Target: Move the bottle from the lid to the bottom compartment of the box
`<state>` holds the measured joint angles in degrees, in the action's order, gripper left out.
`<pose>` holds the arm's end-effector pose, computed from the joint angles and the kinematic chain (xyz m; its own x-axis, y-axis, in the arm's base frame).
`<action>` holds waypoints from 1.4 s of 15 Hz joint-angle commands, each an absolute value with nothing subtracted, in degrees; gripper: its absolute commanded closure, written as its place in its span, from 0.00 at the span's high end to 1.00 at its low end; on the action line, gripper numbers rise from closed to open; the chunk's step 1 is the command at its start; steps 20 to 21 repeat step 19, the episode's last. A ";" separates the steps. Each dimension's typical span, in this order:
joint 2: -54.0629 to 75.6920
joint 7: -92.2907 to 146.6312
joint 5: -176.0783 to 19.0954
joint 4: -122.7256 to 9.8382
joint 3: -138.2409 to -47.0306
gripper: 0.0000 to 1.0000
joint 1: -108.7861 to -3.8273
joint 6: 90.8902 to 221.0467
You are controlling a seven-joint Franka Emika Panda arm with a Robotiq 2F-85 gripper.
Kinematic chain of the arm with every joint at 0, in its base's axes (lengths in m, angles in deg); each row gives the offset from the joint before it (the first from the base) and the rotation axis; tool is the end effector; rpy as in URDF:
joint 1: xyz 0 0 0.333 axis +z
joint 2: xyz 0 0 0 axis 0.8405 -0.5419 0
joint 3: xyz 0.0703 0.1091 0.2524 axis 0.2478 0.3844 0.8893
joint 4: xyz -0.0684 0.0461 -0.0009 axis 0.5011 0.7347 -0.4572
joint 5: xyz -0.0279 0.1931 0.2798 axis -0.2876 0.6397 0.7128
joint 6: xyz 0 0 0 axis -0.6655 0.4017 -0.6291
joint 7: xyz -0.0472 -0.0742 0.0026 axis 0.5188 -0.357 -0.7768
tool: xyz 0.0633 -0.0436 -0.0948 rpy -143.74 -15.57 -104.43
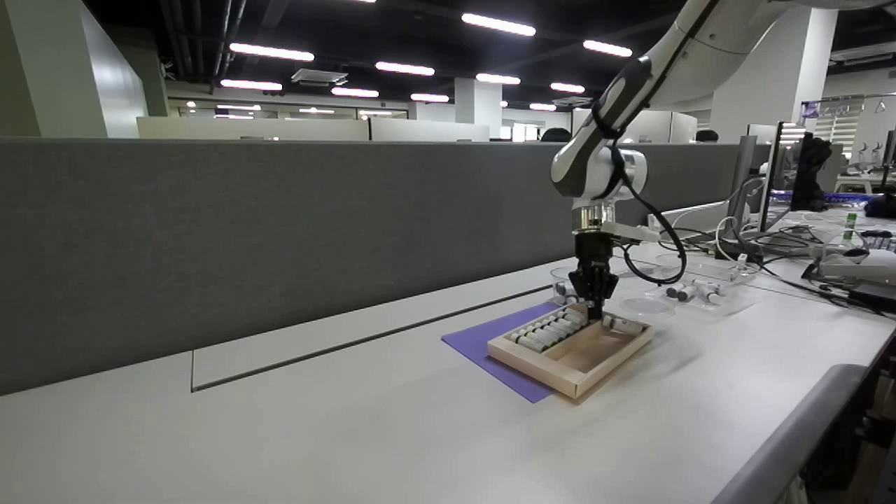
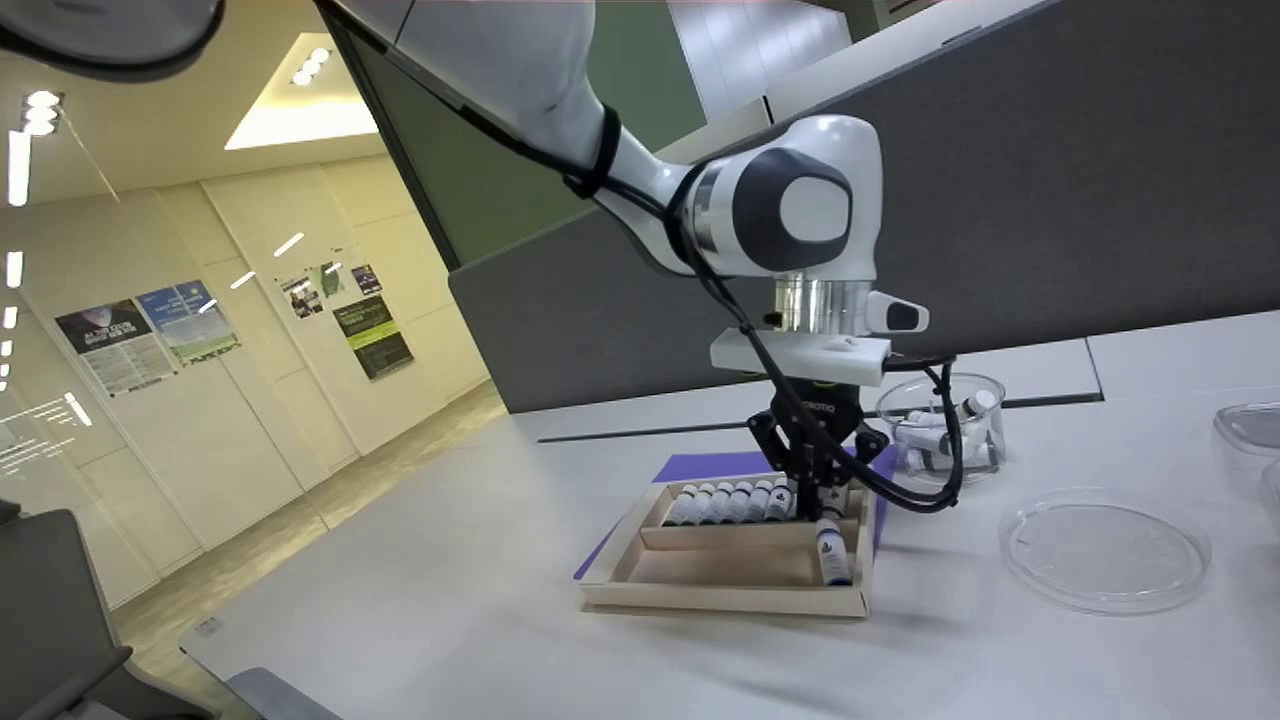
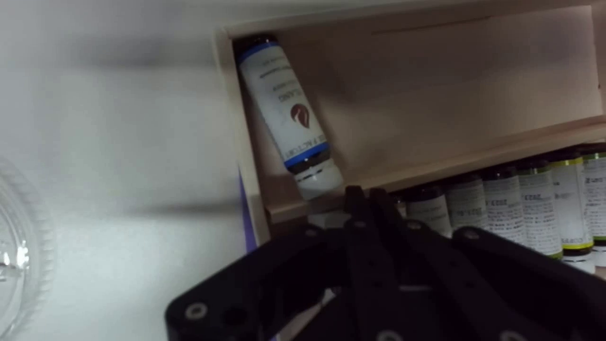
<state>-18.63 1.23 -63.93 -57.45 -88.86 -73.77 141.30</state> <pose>0.5616 -0.1559 0.1306 0.9631 -0.0154 -0.2686 -0.0834 -0.9663 -0.2436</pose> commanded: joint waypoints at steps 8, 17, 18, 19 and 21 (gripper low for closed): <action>-17.90 1.43 -63.93 -57.28 -88.17 0.83 -73.50 143.23; -15.58 0.28 -63.35 -57.36 -88.17 1.00 -74.59 147.23; -15.85 0.26 -63.37 -57.38 -88.13 1.00 -74.55 147.23; -16.23 0.27 -63.40 -57.39 -88.07 1.00 -74.45 147.30; -16.23 0.27 -63.40 -57.39 -88.07 1.00 -74.45 147.30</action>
